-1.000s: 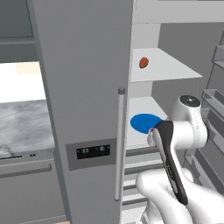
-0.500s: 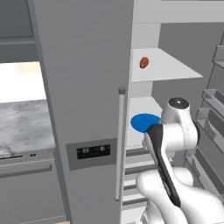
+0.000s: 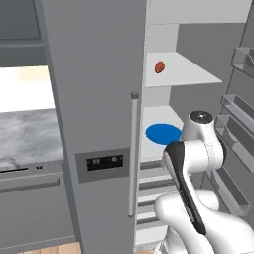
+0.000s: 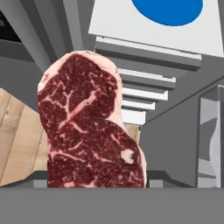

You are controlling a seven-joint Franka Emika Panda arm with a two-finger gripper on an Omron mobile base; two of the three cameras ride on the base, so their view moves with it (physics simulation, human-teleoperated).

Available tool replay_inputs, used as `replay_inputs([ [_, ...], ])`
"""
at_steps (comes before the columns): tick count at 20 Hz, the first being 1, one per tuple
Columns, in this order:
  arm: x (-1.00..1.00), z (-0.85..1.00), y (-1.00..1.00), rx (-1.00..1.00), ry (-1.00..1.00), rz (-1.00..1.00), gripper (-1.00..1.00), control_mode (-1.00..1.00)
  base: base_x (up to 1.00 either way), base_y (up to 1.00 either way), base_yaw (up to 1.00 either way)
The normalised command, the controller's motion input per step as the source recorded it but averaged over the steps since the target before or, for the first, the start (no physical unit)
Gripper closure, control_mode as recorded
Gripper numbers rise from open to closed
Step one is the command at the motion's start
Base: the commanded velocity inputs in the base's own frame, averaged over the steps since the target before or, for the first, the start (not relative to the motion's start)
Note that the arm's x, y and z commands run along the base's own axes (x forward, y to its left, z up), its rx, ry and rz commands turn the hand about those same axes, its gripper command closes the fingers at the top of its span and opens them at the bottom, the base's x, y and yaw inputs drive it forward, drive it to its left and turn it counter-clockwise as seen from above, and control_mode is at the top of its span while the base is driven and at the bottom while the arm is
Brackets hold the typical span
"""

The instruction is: Transport the steak from the fridge to the microwave and turn on the microwave.

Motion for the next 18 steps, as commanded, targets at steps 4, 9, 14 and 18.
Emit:
replay_inputs([
  [4, 0.00, 0.00, 0.00, 0.00, 0.00, 0.00, 1.00, 1.00, -0.62, 0.04, -0.02],
  [9, 0.00, 0.00, 0.00, 0.00, 0.00, 0.00, 1.00, 1.00, -0.65, 0.01, -0.05],
  [14, 0.00, 0.00, 0.00, 0.00, 0.00, 0.00, 1.00, 1.00, -0.53, 0.04, -0.08],
  [18, 0.00, 0.00, 0.00, 0.00, 0.00, 0.00, 1.00, 1.00, -0.43, 0.00, -0.11],
])
